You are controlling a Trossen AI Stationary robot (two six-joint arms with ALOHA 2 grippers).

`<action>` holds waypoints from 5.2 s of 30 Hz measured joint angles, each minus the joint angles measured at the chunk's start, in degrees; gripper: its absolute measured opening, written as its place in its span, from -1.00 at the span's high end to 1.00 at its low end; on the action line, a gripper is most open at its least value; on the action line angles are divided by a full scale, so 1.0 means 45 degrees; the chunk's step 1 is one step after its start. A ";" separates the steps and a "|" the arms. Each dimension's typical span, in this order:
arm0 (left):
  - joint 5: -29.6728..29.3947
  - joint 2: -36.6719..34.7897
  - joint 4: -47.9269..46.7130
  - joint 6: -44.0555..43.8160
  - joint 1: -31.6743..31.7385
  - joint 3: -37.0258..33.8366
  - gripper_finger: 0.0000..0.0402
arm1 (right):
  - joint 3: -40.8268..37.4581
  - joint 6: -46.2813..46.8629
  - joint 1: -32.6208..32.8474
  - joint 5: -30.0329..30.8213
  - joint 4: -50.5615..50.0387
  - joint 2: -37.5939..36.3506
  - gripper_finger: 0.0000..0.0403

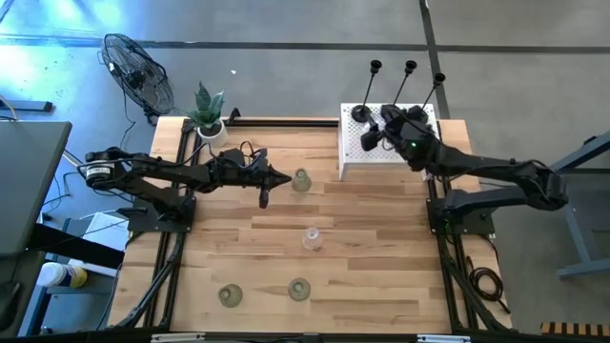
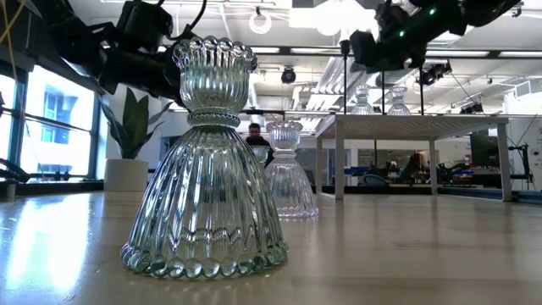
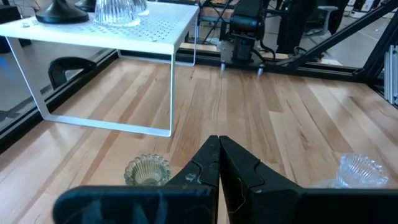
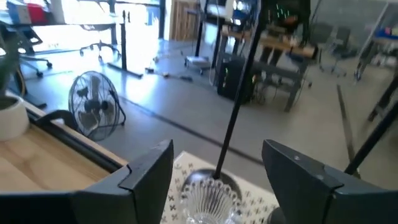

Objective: Pick & Place candle stick holders
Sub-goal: Put the transparent glass candle holder on the shelf aligned with the other transparent glass candle holder

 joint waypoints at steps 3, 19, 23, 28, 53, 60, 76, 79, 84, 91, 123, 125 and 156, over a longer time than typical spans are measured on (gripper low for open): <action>-0.0005 0.0000 -0.0173 -0.0009 0.0000 -0.0020 1.00 | 0.0000 -0.1006 0.0665 0.0686 0.0002 -0.0588 -0.15; 0.0594 0.0000 0.3699 0.0083 0.0000 -0.2335 1.00 | -0.0564 0.1947 0.7065 -0.3329 -0.0688 0.0345 0.83; 0.0580 0.0000 0.3697 0.0085 0.0000 -0.2385 1.00 | -0.0670 0.3812 0.8171 -0.3449 -0.0480 0.2318 0.80; 0.0575 0.0000 0.3727 0.0039 0.0000 -0.2385 1.00 | -0.0612 0.5111 0.8754 -0.4956 0.1258 0.4614 0.54; 0.1433 0.0000 0.3630 0.0078 -0.0005 -0.2390 1.00 | 0.0505 0.4805 0.8344 -0.4860 0.5569 0.9801 -0.45; 0.1428 0.0000 0.3625 0.0034 -0.0005 -0.2390 1.00 | 0.0500 0.4377 0.7995 -0.5264 0.6680 1.0335 -0.14; 0.1423 0.0000 0.3514 0.0030 -0.0005 -0.2394 1.00 | 0.0486 0.3787 0.8053 -0.4795 0.5923 0.8847 0.26; 0.1423 0.0000 0.3499 0.0029 -0.0005 -0.2395 1.00 | 0.0486 0.3525 0.8058 -0.4053 0.4544 0.7166 0.27; 0.1423 0.0000 0.3421 0.0029 -0.0005 -0.2395 1.00 | 0.0491 0.3396 0.8058 -0.1756 0.0766 0.3267 0.30; 0.1435 0.0000 0.3416 0.0029 -0.0005 -0.2395 1.00 | 0.0505 0.5674 0.7886 0.2592 -0.7734 -0.1957 0.29; 0.1715 0.0000 0.3435 0.0039 -0.0005 -0.2395 1.00 | 0.0476 0.4550 -0.1306 0.2836 -0.9515 -0.3714 0.28; 0.1767 0.0000 0.3440 0.0029 -0.0005 -0.2395 1.00 | 0.0476 0.4008 -0.1853 0.2216 -0.9211 -0.3701 0.28; 0.1756 0.0000 0.3460 0.0034 -0.0005 -0.2395 1.00 | -0.3075 0.2109 -0.6207 -0.2664 -0.4446 -0.5805 0.26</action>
